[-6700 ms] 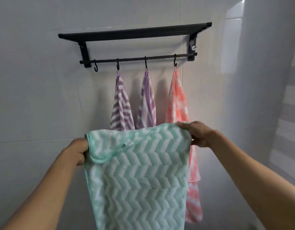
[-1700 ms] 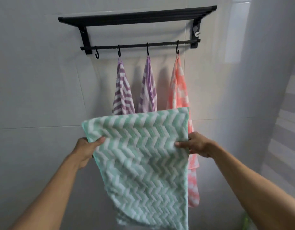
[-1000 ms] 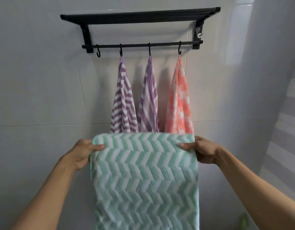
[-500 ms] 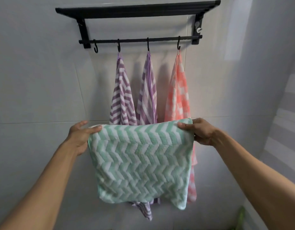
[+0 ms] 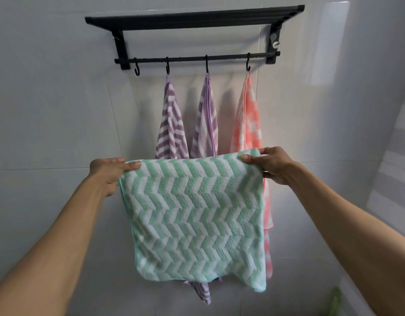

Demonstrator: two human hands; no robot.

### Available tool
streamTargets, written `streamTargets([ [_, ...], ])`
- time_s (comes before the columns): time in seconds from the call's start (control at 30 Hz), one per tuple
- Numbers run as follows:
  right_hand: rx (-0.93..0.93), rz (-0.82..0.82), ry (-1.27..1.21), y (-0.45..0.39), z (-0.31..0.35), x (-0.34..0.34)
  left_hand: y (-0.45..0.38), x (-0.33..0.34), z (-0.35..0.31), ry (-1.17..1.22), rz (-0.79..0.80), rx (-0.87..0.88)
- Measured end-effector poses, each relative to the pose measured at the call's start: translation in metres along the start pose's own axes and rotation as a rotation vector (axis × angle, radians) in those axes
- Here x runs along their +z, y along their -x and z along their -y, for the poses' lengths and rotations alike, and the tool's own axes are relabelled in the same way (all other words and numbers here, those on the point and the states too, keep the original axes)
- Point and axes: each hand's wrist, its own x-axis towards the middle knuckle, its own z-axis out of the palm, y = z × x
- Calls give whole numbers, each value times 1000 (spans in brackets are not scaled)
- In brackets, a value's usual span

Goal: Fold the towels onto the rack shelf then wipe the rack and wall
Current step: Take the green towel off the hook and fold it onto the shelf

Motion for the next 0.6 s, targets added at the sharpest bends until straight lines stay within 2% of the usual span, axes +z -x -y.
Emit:
streamTargets([
  [0.1,-2,36,-98,0,-1,-2,-3,0,-2,-19,8,14],
  [0.2,22,135,-71,1,-1,-7,2,-2,-5,-80,27,55],
  [0.37,9,269,1,1,-4,-14,17,-6,-6,-300,199,126],
  [0.43,-11,268,135,-1,-6,-14,16,-9,-2,-443,207,147],
  [0.53,-107,240,528,-5,-12,-11,8,-14,3,-649,153,236],
  [0.6,-122,227,671,-7,-15,-10,7,-17,4,-763,130,310],
])
